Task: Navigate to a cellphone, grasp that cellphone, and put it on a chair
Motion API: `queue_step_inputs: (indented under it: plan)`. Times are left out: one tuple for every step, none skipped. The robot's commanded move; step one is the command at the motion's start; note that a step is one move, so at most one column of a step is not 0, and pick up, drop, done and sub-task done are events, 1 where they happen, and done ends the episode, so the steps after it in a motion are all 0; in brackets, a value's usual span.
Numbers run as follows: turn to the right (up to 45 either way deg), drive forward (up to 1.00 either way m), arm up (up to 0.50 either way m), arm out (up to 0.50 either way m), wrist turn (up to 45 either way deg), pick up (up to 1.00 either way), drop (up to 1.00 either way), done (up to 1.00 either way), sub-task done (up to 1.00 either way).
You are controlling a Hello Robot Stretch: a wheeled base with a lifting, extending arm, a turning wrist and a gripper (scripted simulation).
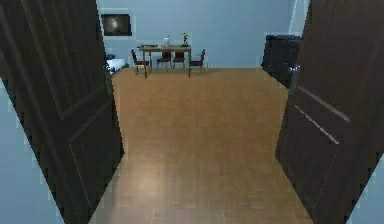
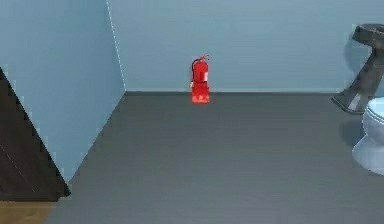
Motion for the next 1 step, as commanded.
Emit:
queue_step_inputs:
  plan:
    - [0.0,1.0,0.0,0.0,0.0,0.0,0.0,0.0,0.0]
